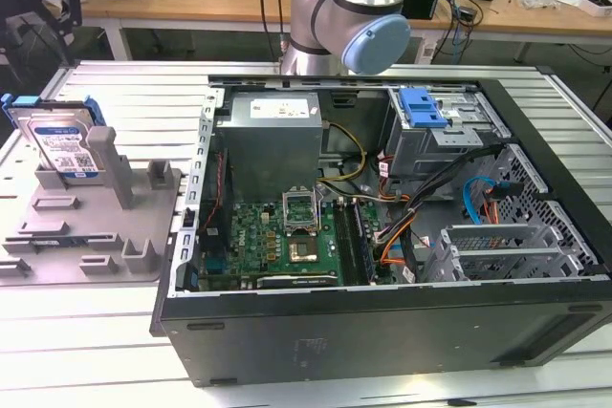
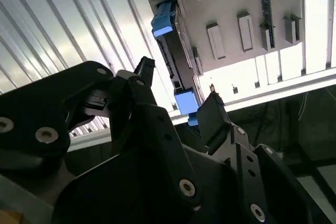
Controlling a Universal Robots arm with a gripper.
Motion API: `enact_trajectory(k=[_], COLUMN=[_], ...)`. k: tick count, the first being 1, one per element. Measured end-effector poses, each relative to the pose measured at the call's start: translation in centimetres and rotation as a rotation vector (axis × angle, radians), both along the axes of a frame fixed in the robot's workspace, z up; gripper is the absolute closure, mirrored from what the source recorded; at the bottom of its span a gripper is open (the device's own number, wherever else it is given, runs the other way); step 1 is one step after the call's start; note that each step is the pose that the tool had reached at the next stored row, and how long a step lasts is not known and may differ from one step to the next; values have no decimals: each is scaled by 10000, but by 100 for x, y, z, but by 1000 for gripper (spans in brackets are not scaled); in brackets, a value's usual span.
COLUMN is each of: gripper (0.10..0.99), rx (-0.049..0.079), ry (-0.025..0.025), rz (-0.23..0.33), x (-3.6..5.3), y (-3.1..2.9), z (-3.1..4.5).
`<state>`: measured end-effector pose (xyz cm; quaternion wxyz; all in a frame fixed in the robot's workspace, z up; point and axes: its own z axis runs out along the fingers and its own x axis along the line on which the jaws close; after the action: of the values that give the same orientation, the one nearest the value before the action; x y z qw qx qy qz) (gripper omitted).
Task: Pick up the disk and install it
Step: 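Pick up the disk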
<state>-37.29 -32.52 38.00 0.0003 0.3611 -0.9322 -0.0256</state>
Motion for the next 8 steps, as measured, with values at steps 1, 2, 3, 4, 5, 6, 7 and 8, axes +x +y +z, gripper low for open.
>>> enact_trajectory(k=[1, 2, 3, 4, 5, 6, 7, 8], gripper=[486, 486, 486, 486, 486, 486, 486, 486], rx=[0, 0, 0, 0, 1, 0, 0, 0], ry=[-1, 0, 0, -1, -1, 0, 0, 0], rz=[169, 371, 566, 829, 1271, 1592, 1892, 2246], x=[0, 0, 0, 0, 0, 0, 0, 0], y=[0, 0, 0, 0, 0, 0, 0, 0], z=[0, 0, 0, 0, -1, -2, -2, -3])
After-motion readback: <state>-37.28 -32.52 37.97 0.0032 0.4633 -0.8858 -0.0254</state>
